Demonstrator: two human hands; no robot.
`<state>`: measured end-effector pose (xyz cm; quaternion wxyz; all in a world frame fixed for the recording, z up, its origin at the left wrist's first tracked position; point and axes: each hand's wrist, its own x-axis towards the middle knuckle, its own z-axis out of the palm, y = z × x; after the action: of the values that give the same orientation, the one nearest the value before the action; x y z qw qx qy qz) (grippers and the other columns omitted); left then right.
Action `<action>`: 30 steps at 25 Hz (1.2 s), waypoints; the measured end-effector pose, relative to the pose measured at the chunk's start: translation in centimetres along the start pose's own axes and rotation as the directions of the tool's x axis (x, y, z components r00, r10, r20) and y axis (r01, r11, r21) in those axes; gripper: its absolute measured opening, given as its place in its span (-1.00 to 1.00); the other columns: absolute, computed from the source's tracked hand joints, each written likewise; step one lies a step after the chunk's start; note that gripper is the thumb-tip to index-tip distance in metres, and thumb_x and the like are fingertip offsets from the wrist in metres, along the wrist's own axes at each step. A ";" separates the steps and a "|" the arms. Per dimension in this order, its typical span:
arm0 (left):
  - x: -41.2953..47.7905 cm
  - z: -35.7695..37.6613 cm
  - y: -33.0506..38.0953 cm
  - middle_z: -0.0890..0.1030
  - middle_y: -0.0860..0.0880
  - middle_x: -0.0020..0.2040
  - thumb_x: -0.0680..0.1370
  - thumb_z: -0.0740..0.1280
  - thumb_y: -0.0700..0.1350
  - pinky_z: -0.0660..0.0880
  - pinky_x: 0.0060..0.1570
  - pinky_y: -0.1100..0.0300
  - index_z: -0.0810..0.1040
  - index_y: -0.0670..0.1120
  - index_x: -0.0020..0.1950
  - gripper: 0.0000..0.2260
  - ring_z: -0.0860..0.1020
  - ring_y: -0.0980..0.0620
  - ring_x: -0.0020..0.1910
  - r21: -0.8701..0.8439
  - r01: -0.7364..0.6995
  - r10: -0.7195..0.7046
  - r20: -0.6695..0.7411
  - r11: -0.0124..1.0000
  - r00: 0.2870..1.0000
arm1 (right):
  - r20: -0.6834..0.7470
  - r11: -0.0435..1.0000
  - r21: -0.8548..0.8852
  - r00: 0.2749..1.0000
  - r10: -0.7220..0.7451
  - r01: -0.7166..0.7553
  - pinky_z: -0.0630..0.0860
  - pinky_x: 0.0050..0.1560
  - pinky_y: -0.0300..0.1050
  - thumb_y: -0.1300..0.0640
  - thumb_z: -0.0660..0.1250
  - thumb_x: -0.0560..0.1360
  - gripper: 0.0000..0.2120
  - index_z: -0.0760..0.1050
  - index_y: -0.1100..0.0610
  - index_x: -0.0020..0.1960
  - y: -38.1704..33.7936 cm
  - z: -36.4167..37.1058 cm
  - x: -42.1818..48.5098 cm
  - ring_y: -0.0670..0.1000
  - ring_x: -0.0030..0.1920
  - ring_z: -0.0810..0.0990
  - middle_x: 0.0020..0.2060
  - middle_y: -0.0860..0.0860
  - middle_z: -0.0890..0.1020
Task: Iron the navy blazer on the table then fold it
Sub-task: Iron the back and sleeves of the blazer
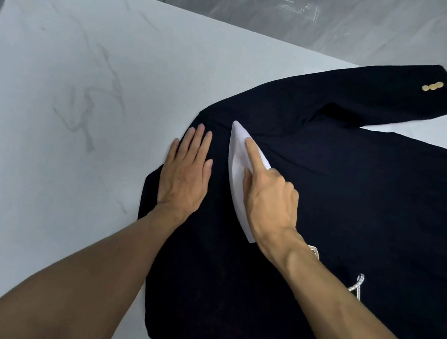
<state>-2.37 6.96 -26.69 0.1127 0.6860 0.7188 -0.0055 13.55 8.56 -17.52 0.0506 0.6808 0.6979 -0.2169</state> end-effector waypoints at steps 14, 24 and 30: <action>0.3 0.1 0.2 -0.02 -0.09 0.63 0.68 -0.10 0.03 -0.01 0.57 -0.01 -0.06 -0.10 0.62 -0.48 -0.02 -0.04 0.61 0.085 -0.011 0.009 0.026 0.996 1.000 | 0.089 0.997 -0.072 0.996 -0.027 0.033 0.33 -0.33 -0.05 0.20 0.14 0.62 -0.32 -0.11 -0.22 0.56 -0.2 -0.1 -0.8 0.03 -0.43 0.38 -0.35 0.00 0.36; 0.3 -0.2 0.3 0.01 -0.08 0.63 0.64 0.02 0.18 -0.02 0.57 -0.02 0.00 -0.10 0.63 -0.37 -0.02 -0.02 0.61 0.035 -0.012 0.010 0.042 0.999 0.999 | 0.042 0.991 -0.094 0.994 0.102 -0.098 0.28 -0.31 -0.06 0.04 0.05 0.67 -0.48 -0.03 -0.24 0.56 6.9 -2.7 -1.2 0.04 -0.43 0.34 -0.32 0.04 0.40; 0.2 -0.1 0.6 0.04 -0.16 0.62 0.66 0.01 0.11 0.03 0.56 -0.07 0.05 -0.10 0.62 -0.44 0.03 -0.11 0.60 0.133 -0.026 0.022 0.028 0.991 0.999 | 0.112 0.997 -0.057 0.993 -0.042 0.048 0.36 -0.27 -0.02 0.05 0.03 0.66 -0.46 -0.07 -0.27 0.55 5.6 -2.3 -2.2 0.10 -0.32 0.46 -0.25 0.04 0.42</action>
<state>-1.78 7.19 -26.53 0.0764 0.7005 0.7069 -0.0612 19.64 7.26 -15.98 0.1047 0.6499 0.7154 -0.2344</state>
